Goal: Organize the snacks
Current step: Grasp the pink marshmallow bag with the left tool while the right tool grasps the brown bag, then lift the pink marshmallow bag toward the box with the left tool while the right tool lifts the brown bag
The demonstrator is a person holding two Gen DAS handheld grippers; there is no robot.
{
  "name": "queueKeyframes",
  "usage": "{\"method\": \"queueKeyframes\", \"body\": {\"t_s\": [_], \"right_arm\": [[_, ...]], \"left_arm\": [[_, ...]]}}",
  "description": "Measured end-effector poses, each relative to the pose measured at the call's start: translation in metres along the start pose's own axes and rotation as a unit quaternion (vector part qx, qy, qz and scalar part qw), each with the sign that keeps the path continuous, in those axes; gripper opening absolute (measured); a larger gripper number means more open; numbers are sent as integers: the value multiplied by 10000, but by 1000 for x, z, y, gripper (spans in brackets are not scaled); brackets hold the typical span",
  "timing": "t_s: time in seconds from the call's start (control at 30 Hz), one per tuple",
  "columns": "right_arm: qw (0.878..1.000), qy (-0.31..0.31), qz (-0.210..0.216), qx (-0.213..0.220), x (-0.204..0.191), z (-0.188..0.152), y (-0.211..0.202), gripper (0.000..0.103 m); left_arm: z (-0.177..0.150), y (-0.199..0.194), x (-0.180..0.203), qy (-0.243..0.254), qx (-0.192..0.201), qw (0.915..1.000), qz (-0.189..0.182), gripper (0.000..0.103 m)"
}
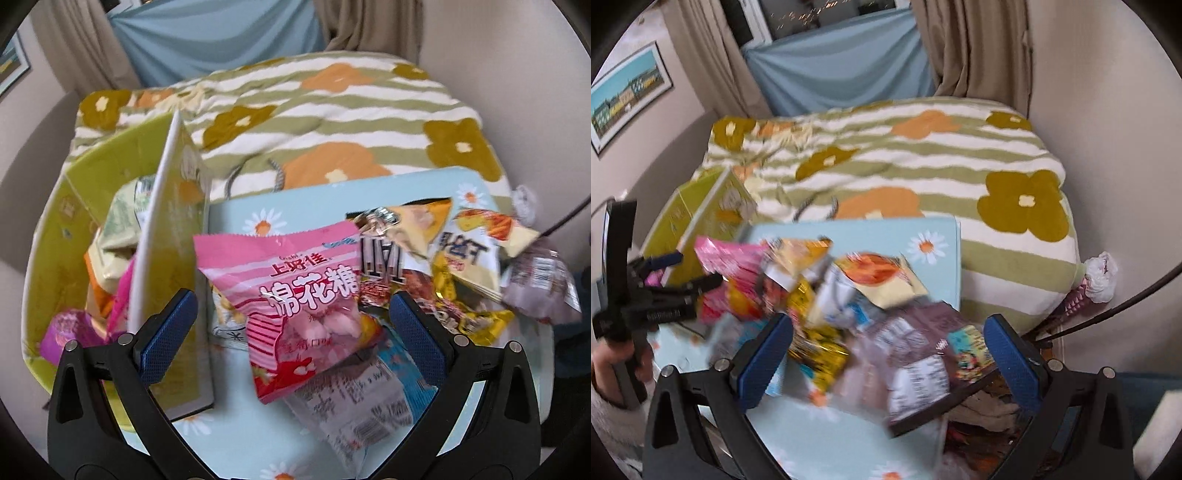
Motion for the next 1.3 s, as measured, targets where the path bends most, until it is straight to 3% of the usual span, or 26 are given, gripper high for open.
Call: {"method": "queueKeyframes", "body": {"t_s": [0.3,0.4,0.7,1.03,1.17,1.3], "right_arm": [[9955,-781,191,-507,15,-18,42,103],[9939,-883,250,-608,18,-22,52,103],[9887,-1111,425,-910,15,-34,75,103],[9834,-1251,692,-1120,8,-37,90,103],[9815,-1283,754,-1205,4,-41,92,86],[9819,-1284,746,-1178,1,-43,88,77]], "left_arm": [[-10,41,-2,-207,-293,9989,313,102],[-17,49,-2,-343,-432,9983,208,89],[-23,44,3,-208,-439,9986,191,81],[-28,30,4,-288,-401,9987,108,79],[-28,23,3,-287,-348,9989,95,79],[-28,14,1,-299,-283,9991,77,79]]}}
Point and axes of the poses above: each gripper's, at about its wrist camera, not at the fingertips, and y roughly the way its jaws point, x to its right, z to its top, the point moved 8 cm from there along y, roughly the way its jaws point, and after that the axes turned 3 degrees about -z, right-handed, at the moved point
